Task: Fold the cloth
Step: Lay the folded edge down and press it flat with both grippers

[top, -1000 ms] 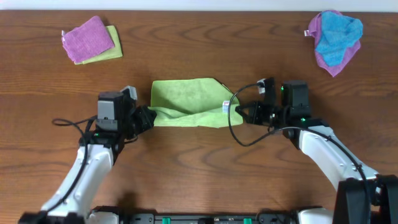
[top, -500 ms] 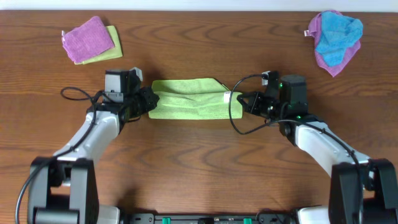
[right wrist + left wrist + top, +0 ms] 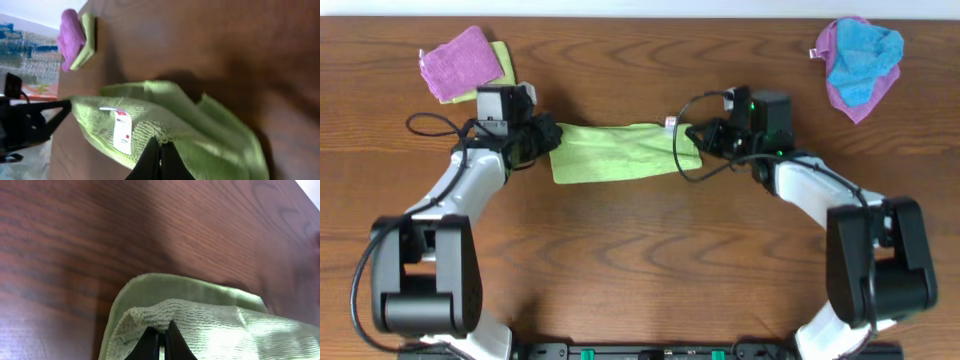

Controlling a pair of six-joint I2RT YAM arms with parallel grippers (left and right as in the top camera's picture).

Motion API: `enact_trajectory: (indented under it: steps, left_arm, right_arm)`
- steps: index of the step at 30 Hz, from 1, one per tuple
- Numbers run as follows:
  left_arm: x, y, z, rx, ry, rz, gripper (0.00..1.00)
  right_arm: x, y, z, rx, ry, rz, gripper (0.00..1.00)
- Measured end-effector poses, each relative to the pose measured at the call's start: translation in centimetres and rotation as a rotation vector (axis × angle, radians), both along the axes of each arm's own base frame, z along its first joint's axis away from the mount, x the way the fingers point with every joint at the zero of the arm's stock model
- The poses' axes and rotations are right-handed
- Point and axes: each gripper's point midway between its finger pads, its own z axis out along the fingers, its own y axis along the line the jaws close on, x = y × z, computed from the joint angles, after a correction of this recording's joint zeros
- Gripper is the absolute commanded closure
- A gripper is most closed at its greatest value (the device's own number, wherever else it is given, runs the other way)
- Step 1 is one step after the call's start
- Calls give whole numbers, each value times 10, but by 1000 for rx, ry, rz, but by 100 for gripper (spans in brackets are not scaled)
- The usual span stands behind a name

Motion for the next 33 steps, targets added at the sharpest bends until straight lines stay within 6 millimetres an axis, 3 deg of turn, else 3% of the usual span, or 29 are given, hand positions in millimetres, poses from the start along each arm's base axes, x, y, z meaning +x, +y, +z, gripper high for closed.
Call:
enact_trajectory:
  steps: [6,14,24,33]
  left_arm:
    - [23,-1,-11,2,8,-10,94]
    - [28,-2,-14,1,8,-23,94]
    - [0,-7,-27,-15,142,-58,94]
    - [-12,-8,-32,-18,195,-63,94]
  right_arm:
    - [12,1,2,-4,-4,-6,99]
    - [15,-7,-4,-44,9,-47,99]
    - [-8,-11,-25,-79,148,-40,99]
    - [-21,-13,-35,-103,211,-25,98]
